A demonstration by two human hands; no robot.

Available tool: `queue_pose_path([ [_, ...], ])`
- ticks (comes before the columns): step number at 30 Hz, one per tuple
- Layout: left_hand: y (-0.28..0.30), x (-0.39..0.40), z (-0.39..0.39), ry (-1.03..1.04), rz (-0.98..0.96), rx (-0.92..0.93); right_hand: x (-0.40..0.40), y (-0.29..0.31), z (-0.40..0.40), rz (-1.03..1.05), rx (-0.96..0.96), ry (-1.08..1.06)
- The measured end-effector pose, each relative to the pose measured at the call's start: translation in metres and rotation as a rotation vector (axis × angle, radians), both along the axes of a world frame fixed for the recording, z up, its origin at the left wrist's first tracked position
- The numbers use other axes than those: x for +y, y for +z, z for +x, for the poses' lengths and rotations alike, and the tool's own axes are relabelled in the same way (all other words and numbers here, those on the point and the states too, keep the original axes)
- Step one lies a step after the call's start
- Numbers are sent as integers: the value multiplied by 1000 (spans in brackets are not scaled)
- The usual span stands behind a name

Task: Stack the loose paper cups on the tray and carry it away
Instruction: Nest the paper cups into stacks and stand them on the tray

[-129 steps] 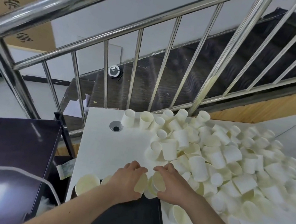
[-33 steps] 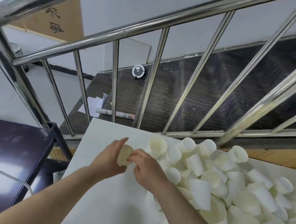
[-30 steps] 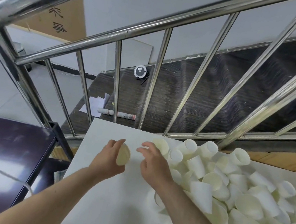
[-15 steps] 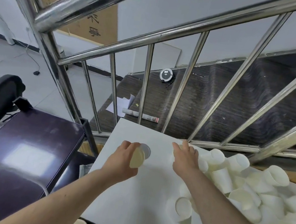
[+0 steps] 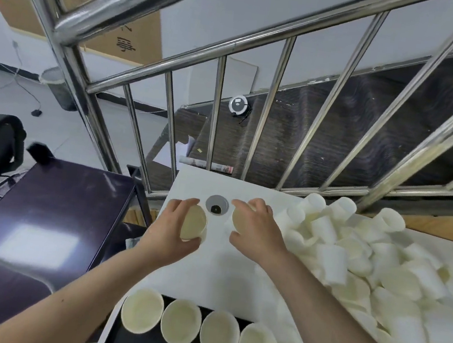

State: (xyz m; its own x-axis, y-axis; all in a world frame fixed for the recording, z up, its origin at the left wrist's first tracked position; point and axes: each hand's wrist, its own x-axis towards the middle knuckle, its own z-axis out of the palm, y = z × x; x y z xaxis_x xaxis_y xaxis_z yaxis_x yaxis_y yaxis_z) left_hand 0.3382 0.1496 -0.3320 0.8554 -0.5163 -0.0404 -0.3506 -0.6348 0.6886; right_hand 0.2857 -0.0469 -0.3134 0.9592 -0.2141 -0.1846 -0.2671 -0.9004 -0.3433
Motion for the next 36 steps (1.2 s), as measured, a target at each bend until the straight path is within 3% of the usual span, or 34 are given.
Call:
queue_pose_path([
  [5, 11, 48, -30, -15, -76, 55, 50, 17, -49, 59, -9, -3],
  [14, 16, 101, -79, -136, -22, 83, 125, 14, -115, 26, 67, 10],
  [36, -34, 118, -86, -347, 271, -38, 153, -31, -127, -88, 176, 39],
])
